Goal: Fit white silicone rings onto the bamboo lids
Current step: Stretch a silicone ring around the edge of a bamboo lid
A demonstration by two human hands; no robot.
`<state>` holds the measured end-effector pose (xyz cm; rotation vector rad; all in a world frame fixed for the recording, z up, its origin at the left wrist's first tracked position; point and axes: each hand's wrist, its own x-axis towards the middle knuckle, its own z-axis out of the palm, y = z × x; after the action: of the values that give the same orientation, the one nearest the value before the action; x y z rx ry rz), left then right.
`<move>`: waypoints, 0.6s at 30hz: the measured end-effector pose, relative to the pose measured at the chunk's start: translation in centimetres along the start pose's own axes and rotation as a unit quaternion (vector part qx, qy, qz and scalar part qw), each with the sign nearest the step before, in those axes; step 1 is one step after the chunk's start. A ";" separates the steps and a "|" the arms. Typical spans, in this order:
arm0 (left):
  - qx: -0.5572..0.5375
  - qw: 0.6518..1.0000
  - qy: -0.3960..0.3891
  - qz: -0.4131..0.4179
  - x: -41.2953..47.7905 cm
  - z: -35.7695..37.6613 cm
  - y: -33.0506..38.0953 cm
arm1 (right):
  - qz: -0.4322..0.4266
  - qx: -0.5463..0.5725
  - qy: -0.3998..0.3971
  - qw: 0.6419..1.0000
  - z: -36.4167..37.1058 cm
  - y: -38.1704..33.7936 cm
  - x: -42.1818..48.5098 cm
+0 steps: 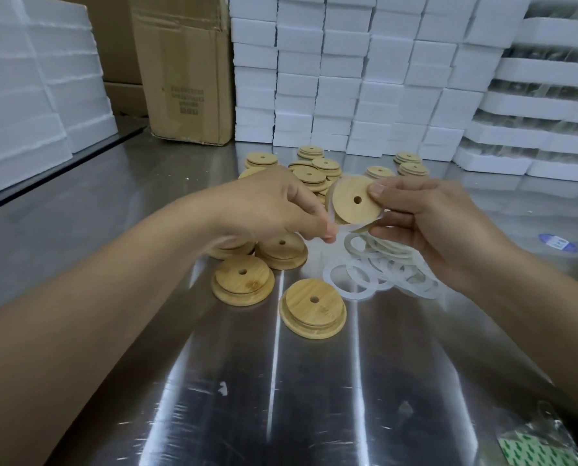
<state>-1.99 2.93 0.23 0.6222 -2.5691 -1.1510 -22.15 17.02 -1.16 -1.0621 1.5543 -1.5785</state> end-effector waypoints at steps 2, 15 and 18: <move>-0.010 1.000 0.025 -0.003 0.0 0.1 -0.2 | -0.003 -0.007 -0.011 1.000 0.1 0.0 -0.1; -0.057 0.982 0.174 -0.051 0.4 2.7 0.1 | -0.051 -0.123 -0.013 0.991 0.1 0.1 -0.3; -0.027 0.988 0.148 -0.037 0.3 3.4 0.2 | -0.091 -0.129 0.013 0.987 0.3 0.0 -0.5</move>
<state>-3.62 5.08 -1.83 0.8154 -2.2743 -1.0580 -21.67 17.35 -1.22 -1.3625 1.7575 -1.5424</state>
